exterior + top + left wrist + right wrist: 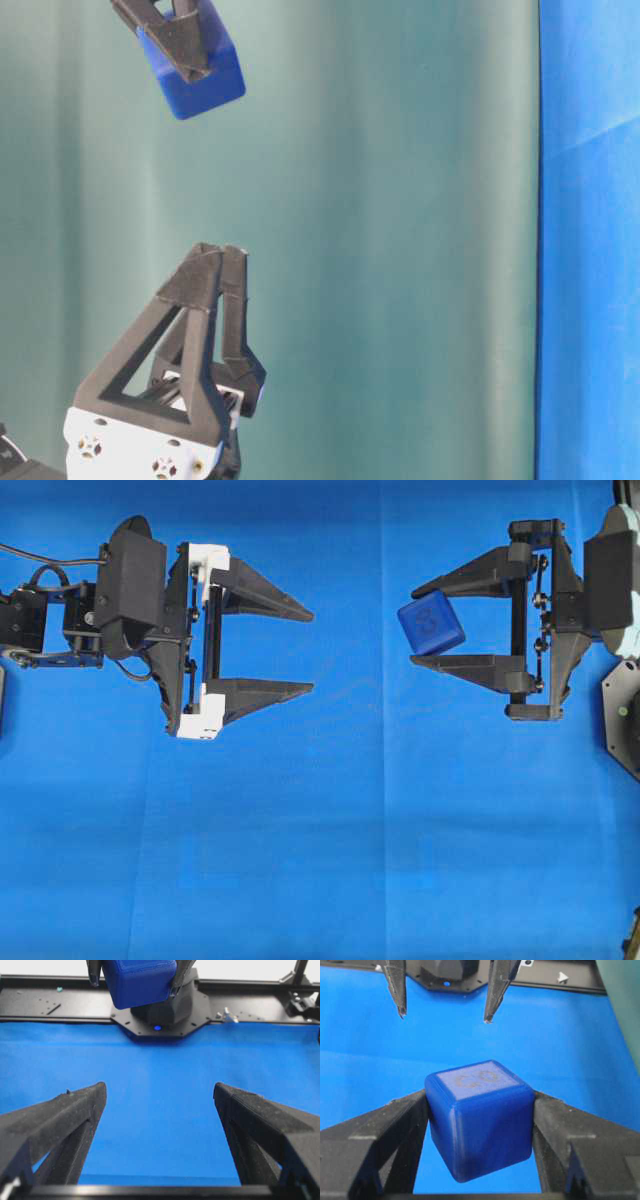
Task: Handover the blue block to the right arm after grasping it with the left arm, then place it in the designated position.
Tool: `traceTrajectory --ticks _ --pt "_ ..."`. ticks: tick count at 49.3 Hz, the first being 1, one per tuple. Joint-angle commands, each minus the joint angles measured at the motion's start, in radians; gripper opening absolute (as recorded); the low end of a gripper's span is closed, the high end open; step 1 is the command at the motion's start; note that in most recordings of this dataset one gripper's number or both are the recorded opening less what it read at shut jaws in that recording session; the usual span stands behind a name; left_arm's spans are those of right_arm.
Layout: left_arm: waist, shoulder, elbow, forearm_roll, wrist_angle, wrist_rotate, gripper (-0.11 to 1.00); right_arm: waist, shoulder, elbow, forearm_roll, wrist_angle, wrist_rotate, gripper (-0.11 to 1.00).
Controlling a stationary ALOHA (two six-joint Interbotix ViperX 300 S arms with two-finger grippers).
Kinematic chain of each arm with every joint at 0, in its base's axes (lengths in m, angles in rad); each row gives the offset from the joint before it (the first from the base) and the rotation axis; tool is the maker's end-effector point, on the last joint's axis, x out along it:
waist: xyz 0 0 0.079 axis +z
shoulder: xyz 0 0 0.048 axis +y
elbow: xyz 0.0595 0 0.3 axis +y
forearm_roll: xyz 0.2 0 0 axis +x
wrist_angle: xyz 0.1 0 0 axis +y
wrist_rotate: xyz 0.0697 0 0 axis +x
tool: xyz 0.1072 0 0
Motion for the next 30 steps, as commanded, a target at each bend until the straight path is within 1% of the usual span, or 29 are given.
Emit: traceTrajectory --ticks 1,30 --pt "0.0 -0.02 -0.017 0.002 -0.005 0.0 0.93 0.002 -0.005 -0.011 0.002 -0.003 0.0 0.52" --pt "0.0 -0.02 -0.018 0.002 -0.005 0.0 0.93 0.002 -0.005 -0.011 0.002 0.014 0.003 0.52"
